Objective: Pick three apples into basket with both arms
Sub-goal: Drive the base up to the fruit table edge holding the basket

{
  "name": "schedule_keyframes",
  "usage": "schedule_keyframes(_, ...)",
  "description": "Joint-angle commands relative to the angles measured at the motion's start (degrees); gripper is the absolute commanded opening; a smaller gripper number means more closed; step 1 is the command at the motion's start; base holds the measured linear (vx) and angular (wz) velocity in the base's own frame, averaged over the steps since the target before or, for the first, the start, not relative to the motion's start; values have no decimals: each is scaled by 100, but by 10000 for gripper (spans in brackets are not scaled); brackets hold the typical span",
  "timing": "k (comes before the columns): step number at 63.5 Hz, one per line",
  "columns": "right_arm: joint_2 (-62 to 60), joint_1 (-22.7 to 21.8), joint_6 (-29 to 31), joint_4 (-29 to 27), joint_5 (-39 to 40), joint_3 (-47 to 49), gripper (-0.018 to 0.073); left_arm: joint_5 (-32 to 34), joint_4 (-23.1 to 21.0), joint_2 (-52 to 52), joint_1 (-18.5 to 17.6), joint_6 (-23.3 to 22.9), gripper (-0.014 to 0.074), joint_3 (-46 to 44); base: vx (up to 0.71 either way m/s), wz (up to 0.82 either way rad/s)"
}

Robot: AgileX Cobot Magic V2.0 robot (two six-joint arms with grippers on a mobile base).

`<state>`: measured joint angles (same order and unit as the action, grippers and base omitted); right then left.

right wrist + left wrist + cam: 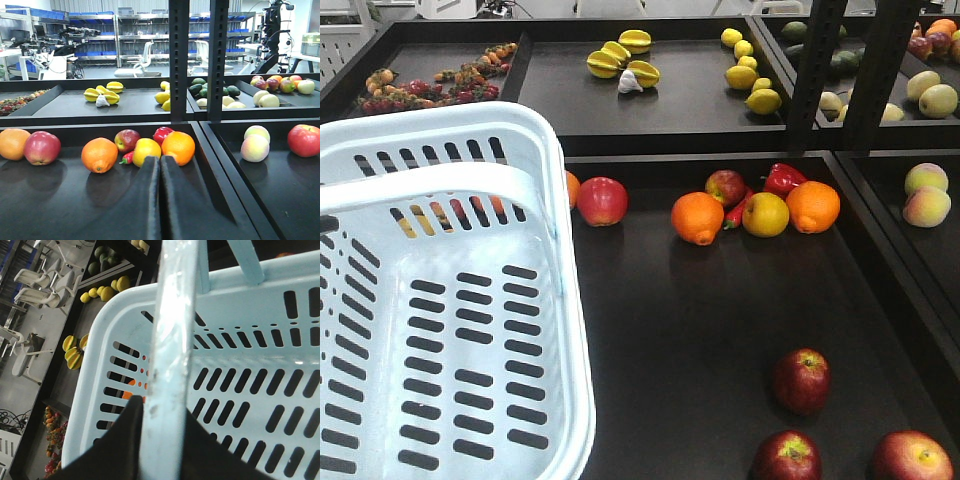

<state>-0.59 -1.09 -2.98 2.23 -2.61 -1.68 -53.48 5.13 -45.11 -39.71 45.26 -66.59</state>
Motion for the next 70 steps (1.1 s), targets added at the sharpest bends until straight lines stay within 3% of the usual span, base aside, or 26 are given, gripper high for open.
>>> schedule_keyframes(1,-62,-9,24,25,420,-80,-9,568,-14,0,-12,-61,-6,-193,0,-3)
schedule_keyframes(70,-62,-9,24,25,420,-80,-9,568,-14,0,-12,-61,-6,-193,0,2)
